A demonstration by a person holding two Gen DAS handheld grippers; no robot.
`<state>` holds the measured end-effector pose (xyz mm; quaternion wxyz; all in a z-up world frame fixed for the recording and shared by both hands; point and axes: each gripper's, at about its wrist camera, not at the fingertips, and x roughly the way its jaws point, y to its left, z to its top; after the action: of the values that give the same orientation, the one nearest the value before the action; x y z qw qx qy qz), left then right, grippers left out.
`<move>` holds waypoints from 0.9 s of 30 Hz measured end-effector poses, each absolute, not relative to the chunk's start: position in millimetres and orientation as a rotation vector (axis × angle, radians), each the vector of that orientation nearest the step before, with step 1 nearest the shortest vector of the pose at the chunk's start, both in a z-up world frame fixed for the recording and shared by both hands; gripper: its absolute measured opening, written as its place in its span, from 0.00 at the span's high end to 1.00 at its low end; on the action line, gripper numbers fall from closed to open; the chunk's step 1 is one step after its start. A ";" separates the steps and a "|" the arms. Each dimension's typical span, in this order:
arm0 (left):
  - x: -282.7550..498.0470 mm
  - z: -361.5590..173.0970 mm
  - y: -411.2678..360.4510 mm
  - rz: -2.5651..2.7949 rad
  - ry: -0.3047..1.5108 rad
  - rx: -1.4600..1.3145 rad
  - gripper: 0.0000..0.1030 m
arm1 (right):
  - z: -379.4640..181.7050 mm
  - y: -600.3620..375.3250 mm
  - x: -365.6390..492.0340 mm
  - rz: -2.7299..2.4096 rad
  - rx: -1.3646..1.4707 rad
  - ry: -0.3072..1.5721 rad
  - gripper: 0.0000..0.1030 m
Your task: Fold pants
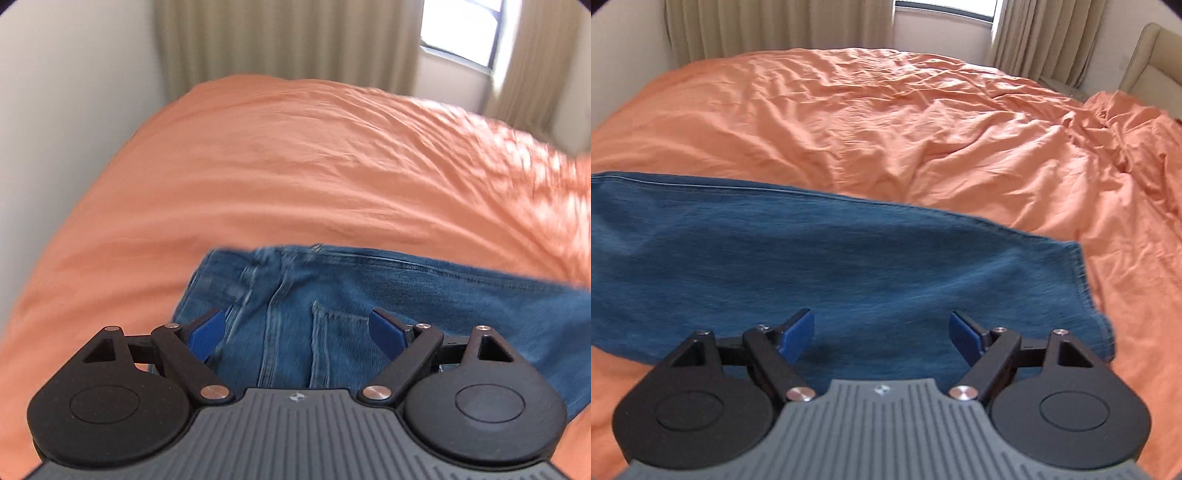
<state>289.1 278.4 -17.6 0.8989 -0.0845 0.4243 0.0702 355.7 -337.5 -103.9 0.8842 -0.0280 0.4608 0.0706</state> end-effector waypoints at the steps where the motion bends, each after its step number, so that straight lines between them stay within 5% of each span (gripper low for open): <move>1: 273.7 -22.2 293.0 0.166 0.862 -0.260 0.01 | -106.7 -324.8 349.2 0.169 -0.037 0.951 0.26; 8: 199.1 -108.0 378.7 0.235 0.641 -0.900 0.01 | -124.6 -252.2 327.9 0.250 0.138 0.923 0.26; 14: 210.4 -172.4 397.0 0.238 0.540 -1.130 0.02 | -131.5 -221.2 317.9 0.248 0.127 0.912 0.26; 19: 239.7 -177.4 400.4 0.263 0.533 -1.091 0.33 | -140.0 -222.0 319.1 0.196 0.132 0.945 0.26; 20: 243.5 -172.2 400.2 0.290 0.544 -1.052 0.55 | -140.9 -222.7 320.3 0.185 0.131 0.947 0.27; 23: 251.8 -141.7 391.7 0.293 0.550 -0.894 0.81 | -140.5 -226.1 323.7 0.164 0.120 0.939 0.27; 27: 245.5 -76.9 367.8 0.264 0.503 -0.692 0.84 | -130.8 -228.0 322.1 0.153 0.087 0.914 0.27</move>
<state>245.5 367.8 -76.9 0.9014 -0.3344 0.2434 0.1279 322.1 -228.0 -130.8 0.8936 0.0421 0.4407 0.0739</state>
